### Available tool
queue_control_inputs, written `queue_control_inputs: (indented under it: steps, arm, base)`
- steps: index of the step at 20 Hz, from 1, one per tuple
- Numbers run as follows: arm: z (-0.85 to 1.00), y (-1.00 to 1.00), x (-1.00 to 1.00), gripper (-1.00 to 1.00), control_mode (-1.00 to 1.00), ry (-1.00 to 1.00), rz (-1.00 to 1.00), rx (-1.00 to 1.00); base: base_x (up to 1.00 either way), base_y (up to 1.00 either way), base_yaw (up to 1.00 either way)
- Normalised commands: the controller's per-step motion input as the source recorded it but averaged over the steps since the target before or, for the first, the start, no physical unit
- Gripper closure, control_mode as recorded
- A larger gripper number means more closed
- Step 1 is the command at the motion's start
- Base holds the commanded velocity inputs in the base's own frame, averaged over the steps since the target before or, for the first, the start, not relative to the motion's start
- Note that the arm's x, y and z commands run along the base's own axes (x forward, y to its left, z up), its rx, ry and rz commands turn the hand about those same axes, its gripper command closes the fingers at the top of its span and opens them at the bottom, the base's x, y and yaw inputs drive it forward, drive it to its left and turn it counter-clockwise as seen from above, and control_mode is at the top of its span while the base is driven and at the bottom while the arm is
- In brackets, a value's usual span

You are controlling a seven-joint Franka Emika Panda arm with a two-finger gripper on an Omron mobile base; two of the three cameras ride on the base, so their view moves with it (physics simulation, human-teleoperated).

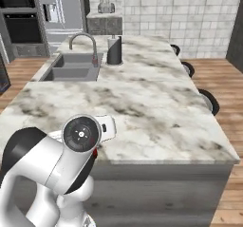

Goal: Move the drinks to the dining counter.

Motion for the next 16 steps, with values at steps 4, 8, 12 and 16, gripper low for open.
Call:
queue_control_inputs:
  steps: [4,8,12,16]
  arm:
    - [0.0,0.0,0.0,1.0,1.0,0.0,0.0,0.0]
    - [0.0,0.0,0.0,1.0,1.0,0.0,0.0,0.0]
    - [0.0,0.0,0.0,1.0,1.0,0.0,0.0,0.0]
    - [0.0,0.0,0.0,1.0,1.0,0.0,0.0,0.0]
  base:
    - [0.16,-0.57,0.28]
    - [0.3,-0.45,0.27]
    - [0.46,-0.39,0.28]
    - [0.57,-0.42,0.31]
